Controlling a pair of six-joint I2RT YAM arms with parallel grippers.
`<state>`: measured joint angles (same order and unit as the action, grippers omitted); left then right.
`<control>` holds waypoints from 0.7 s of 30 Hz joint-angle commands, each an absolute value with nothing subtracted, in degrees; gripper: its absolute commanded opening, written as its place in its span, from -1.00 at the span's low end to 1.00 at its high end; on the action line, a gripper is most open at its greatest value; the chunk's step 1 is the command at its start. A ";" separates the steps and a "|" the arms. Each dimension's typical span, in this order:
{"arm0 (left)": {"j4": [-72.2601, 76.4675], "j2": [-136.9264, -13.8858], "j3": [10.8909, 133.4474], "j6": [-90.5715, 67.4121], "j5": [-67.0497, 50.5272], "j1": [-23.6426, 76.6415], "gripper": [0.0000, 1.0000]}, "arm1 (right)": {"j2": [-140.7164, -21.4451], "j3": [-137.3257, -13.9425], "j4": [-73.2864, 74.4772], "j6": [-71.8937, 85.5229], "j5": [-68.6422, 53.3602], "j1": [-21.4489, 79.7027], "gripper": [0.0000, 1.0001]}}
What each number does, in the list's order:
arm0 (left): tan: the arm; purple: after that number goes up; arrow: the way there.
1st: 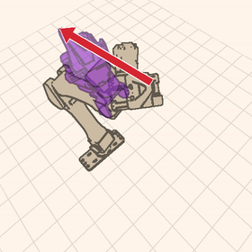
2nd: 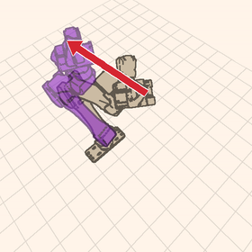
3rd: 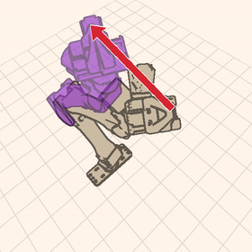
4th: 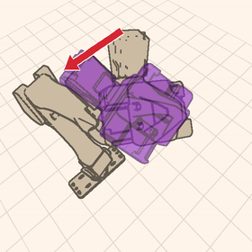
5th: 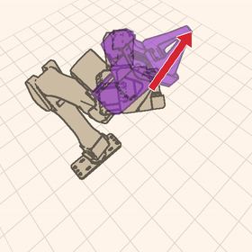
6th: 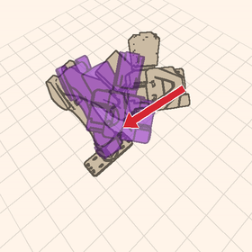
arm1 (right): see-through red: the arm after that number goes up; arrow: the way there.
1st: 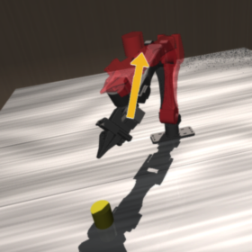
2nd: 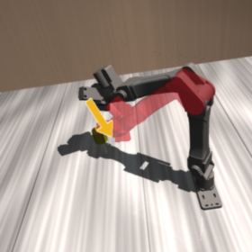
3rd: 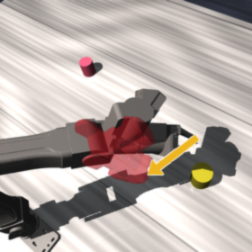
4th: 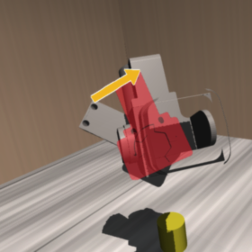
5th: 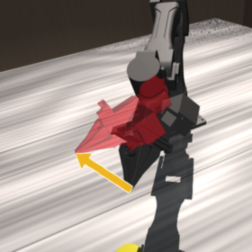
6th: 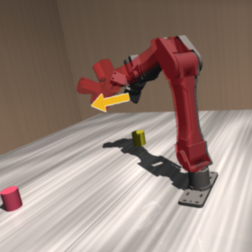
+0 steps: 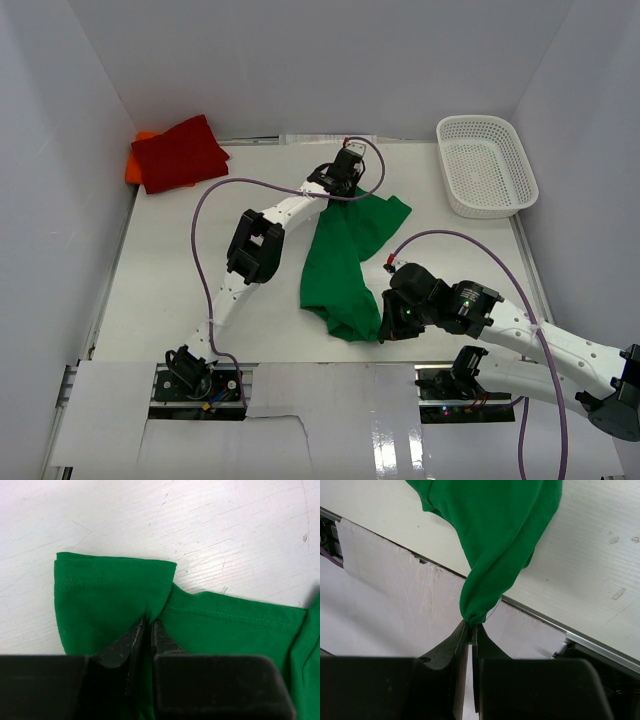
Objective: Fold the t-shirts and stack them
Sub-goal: Flatten out the tshirt
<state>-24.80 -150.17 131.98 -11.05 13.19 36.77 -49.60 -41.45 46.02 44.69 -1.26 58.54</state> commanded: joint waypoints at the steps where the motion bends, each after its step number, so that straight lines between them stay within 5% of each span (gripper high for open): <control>1: -25.84 -147.13 130.34 -11.69 13.62 37.27 -0.64 | -49.39 -41.57 44.21 45.53 -0.79 58.89 -0.85; 5: -25.40 -146.60 129.38 -11.95 13.80 37.44 -0.73 | -49.66 -41.48 43.95 45.53 -0.88 58.89 -0.85; 21: -25.31 -145.02 129.11 -12.57 13.27 37.53 -0.38 | -49.92 -40.43 43.15 45.62 -1.23 59.24 -0.85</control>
<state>-23.66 -149.47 130.50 -11.86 13.65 36.99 -50.26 -41.32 44.82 44.73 -1.30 58.72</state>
